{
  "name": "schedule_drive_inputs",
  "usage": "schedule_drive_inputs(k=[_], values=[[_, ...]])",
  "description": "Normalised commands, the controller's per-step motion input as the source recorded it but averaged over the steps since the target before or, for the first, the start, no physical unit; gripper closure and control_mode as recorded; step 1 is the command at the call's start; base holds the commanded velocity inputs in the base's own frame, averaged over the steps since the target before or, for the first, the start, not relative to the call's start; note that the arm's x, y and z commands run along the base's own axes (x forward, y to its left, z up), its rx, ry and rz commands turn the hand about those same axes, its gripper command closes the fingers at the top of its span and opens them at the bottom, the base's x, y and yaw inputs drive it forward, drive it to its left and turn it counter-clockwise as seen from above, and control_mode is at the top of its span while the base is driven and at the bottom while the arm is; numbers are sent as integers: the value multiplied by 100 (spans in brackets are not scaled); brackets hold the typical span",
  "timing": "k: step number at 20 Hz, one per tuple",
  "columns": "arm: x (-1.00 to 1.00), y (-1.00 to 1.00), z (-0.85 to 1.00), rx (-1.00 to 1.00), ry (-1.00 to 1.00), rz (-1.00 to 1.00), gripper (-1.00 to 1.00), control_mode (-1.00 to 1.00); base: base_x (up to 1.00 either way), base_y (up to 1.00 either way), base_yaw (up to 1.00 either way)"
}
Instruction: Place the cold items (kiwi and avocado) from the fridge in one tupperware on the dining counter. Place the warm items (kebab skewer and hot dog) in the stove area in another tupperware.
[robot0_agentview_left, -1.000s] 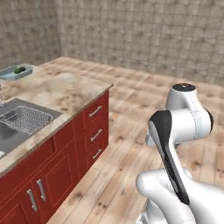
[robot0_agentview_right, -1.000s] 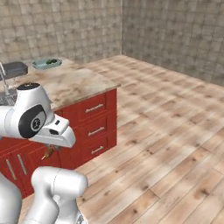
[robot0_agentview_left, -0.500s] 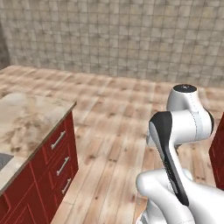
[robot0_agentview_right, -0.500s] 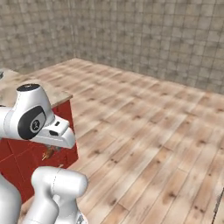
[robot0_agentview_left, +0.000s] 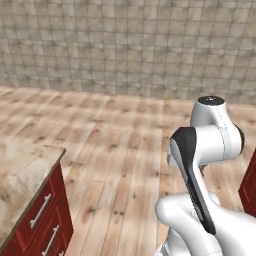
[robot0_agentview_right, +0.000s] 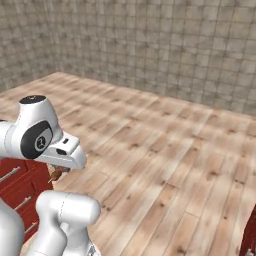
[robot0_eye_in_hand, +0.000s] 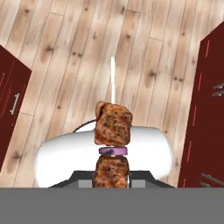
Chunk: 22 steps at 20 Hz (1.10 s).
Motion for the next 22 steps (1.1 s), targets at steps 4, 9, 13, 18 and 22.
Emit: schedule_drive_inputs(k=[4,9,13,18,22], values=[[0,0,0,0,0,0,100,100,100,4,-7],[0,0,0,0,0,0,100,100,100,2,9],[0,0,0,0,0,0,100,100,100,-8,30],[0,0,0,0,0,0,100,100,100,-28,58],[0,0,0,0,0,0,100,100,100,-29,72]])
